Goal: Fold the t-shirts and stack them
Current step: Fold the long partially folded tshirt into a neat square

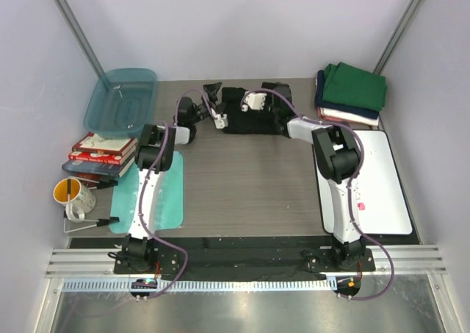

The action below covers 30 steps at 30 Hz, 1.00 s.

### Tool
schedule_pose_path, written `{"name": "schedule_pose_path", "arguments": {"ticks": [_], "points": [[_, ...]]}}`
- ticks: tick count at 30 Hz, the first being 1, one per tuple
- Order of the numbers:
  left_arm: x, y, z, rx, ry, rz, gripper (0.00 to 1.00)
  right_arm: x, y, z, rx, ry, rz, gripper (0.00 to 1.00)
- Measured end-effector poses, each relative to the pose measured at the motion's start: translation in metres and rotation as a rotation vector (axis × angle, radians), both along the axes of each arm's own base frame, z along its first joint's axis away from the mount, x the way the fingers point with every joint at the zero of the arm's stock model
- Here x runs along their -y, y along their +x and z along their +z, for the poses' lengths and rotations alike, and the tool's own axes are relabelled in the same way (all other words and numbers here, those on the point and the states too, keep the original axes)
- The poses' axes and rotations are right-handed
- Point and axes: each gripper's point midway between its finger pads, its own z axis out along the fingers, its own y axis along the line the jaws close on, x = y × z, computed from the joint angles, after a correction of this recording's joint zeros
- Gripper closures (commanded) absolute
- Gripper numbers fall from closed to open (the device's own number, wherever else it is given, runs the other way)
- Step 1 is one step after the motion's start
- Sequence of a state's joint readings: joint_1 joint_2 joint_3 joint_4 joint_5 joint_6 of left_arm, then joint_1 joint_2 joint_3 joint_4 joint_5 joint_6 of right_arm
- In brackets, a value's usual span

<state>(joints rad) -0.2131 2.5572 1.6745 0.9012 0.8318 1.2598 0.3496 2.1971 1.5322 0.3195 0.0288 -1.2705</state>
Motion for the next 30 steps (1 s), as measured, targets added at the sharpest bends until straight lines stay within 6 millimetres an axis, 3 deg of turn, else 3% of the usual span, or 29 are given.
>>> {"name": "schedule_pose_path", "arguments": {"ticks": [1,4,14,17,21,24,27,30], "points": [[0.0,0.01,-0.008,0.026,-0.023,0.031,0.0,0.006,0.006,-0.011,0.034,-0.012,-0.045,0.0],[-0.002,0.022,0.001,0.107,-0.098,0.088,0.0,0.02,0.004,-0.049,0.05,-0.043,-0.126,0.0],[-0.014,0.013,0.028,0.116,-0.183,0.186,0.0,0.036,-0.02,-0.003,0.076,0.084,-0.241,0.0],[-0.019,0.005,0.045,0.12,-0.191,0.207,0.0,0.039,-0.022,0.008,0.065,0.121,-0.274,0.11],[-0.026,-0.022,0.068,0.05,-0.194,0.206,0.0,0.038,-0.019,0.009,-0.084,0.202,-0.314,0.11],[-0.026,-0.054,0.081,-0.139,-0.136,0.164,0.0,0.033,-0.017,0.025,-0.272,0.343,-0.31,0.11],[-0.024,-0.084,0.115,-0.255,-0.065,0.115,0.0,0.046,-0.021,0.039,-0.415,0.517,-0.341,0.11],[-0.021,-0.114,0.142,-0.276,-0.016,0.077,0.0,0.069,-0.033,0.025,-0.591,0.7,-0.406,0.12]]}}
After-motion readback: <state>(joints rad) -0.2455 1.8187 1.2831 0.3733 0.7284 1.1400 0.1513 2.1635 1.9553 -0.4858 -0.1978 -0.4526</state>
